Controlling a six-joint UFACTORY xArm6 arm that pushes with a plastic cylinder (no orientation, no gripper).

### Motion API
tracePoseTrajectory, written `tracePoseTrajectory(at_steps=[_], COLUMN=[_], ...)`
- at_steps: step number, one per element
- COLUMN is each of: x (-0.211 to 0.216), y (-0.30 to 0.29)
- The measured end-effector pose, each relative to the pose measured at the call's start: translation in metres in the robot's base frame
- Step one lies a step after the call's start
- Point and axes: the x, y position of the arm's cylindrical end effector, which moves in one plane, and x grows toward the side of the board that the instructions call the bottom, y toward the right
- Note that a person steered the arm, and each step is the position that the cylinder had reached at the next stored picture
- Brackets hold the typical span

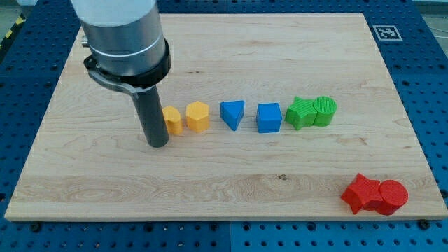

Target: Push the red blocks towards the bottom right corner

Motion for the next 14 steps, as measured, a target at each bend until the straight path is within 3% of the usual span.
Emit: tracePoseTrajectory(at_steps=[2, 3, 5, 6, 12, 14], x=[0.088, 0.102, 0.102, 0.102, 0.101, 0.102], y=[0.093, 0.144, 0.179, 0.245, 0.301, 0.292])
